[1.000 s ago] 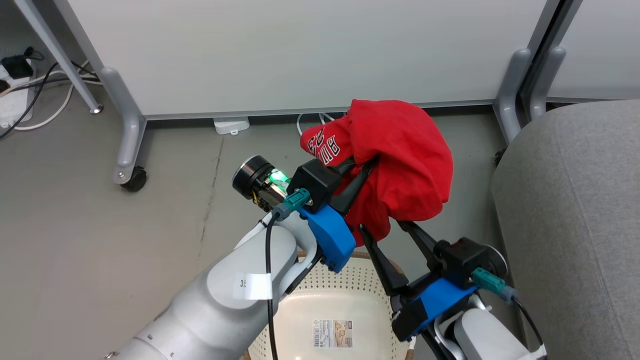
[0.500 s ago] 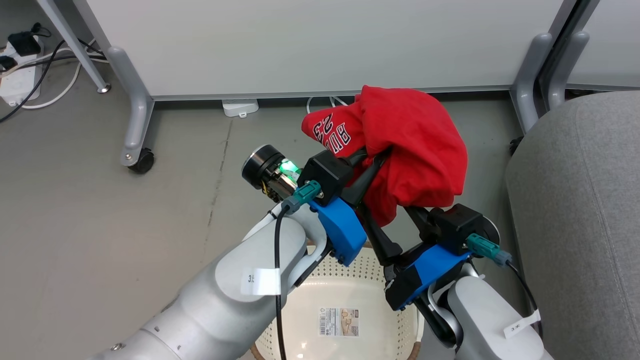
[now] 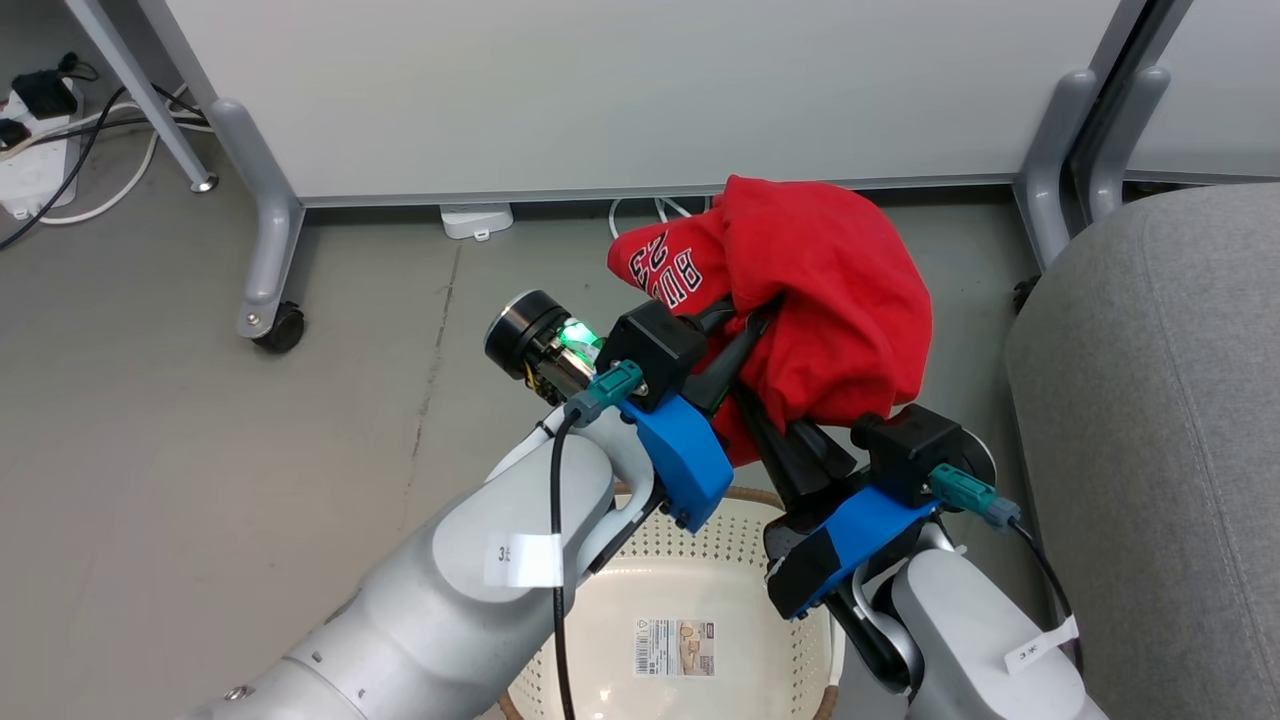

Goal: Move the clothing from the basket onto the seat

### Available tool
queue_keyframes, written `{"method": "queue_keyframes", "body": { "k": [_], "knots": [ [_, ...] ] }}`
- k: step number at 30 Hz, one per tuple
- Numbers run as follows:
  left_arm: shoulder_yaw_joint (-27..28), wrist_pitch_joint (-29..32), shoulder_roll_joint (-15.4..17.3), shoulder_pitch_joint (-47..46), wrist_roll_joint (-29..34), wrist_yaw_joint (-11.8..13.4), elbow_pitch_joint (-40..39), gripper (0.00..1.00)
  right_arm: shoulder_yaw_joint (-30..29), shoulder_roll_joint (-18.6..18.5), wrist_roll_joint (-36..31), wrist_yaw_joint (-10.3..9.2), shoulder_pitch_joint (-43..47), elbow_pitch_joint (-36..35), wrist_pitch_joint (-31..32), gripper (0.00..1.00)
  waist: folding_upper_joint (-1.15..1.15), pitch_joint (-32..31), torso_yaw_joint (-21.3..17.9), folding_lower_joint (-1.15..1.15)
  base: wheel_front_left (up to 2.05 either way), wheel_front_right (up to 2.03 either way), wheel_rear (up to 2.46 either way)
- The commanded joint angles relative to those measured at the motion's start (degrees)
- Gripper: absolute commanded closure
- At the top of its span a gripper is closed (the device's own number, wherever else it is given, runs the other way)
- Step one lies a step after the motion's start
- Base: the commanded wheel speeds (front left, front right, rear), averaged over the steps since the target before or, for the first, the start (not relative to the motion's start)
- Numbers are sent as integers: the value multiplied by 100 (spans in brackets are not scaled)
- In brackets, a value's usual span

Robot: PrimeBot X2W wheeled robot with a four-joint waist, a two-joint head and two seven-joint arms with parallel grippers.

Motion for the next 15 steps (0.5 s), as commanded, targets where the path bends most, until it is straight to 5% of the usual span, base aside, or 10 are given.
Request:
{"method": "queue_keyframes", "body": {
  "k": [1,10,11,12,15],
  "knots": [
    [7,-26,2,-47,2,-16,7,100,8,-9,-18,1,-60,11,-19,100,0,-1,-4,-1,0,0,0],
    [33,-29,-16,0,34,-9,28,100,14,-9,-57,1,-15,27,-19,100,0,-49,1,-1,0,0,0],
    [51,-30,-18,7,40,5,12,44,17,-9,-60,1,-8,29,-19,100,0,-54,2,-1,0,0,0],
    [66,-30,-20,16,48,21,-1,0,20,-9,-63,1,-2,29,-19,100,0,-58,3,-1,0,0,0],
    [108,-30,-22,38,81,53,-47,0,27,-9,-61,1,5,30,-19,100,0,-61,4,-1,0,0,0]
  ]
}}
